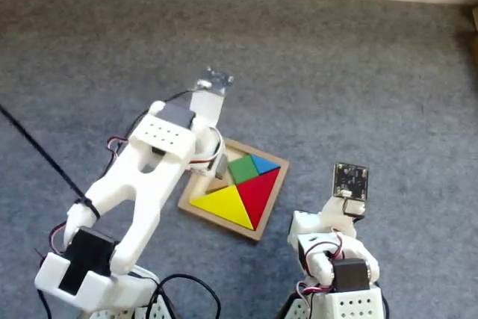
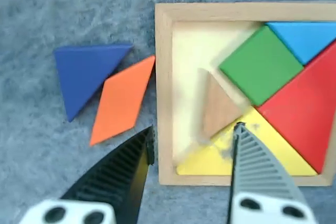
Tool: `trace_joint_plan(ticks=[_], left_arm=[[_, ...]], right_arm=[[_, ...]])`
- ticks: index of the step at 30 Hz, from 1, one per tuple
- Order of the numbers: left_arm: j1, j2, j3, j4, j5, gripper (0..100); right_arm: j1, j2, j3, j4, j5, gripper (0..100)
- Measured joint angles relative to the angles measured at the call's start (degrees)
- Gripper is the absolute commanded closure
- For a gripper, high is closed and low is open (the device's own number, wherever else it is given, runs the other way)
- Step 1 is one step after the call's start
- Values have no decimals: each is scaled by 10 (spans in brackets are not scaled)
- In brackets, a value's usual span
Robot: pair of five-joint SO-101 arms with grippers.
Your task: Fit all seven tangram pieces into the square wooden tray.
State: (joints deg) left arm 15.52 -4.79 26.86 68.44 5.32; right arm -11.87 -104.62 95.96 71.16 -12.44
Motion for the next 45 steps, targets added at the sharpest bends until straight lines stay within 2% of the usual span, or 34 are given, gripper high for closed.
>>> trace_joint_plan(ticks=[9,15,24,37,45], left_arm=[[-12,76,20,-55,-11,763],[-12,142,-34,-57,-14,808],[34,175,-87,-28,-15,809],[91,182,-91,-11,-14,810],[102,182,-91,8,-13,811]], right_arm=[[0,0,0,0,0,992],[0,0,0,0,0,992],[0,0,0,0,0,992],[0,0,0,0,0,992],[0,0,0,0,0,992]])
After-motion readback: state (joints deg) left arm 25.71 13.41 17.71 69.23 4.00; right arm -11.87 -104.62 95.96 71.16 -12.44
